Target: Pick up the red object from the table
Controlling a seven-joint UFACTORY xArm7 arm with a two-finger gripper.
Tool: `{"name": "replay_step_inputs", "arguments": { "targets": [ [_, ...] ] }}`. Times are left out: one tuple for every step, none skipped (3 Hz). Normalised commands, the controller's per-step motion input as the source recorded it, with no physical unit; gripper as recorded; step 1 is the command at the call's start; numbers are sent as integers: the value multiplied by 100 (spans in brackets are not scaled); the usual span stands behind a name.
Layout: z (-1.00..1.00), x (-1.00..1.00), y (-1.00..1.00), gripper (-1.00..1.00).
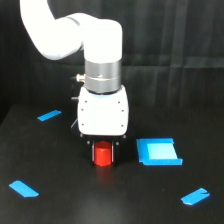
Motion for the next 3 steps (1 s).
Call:
{"name": "replay_step_inputs", "arguments": {
  "targets": [
    [-13,1,-10,-100],
    [93,-23,-18,-100],
    [95,-14,-2,-100]
  ]
}}
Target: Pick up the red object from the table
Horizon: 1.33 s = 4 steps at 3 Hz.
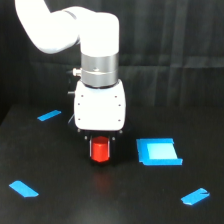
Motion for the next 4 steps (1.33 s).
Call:
{"name": "replay_step_inputs", "arguments": {
  "targets": [
    [100,-12,-8,-100],
    [100,7,-2,-87],
    [100,20,21,-100],
    [96,7,12,-100]
  ]
}}
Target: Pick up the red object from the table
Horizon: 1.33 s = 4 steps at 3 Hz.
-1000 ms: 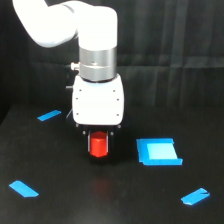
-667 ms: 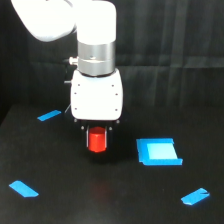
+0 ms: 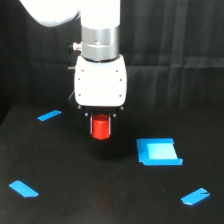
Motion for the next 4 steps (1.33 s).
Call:
{"name": "replay_step_inputs", "arguments": {
  "targets": [
    [96,21,-1,-100],
    [91,1,0,-98],
    [64,13,0,-100],
    [21,-1,9,-100]
  ]
}}
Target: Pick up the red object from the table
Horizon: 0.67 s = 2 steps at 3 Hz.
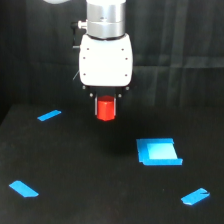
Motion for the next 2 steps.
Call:
{"name": "replay_step_inputs", "arguments": {
  "targets": [
    [14,6,5,-100],
    [25,12,12,-92]
  ]
}}
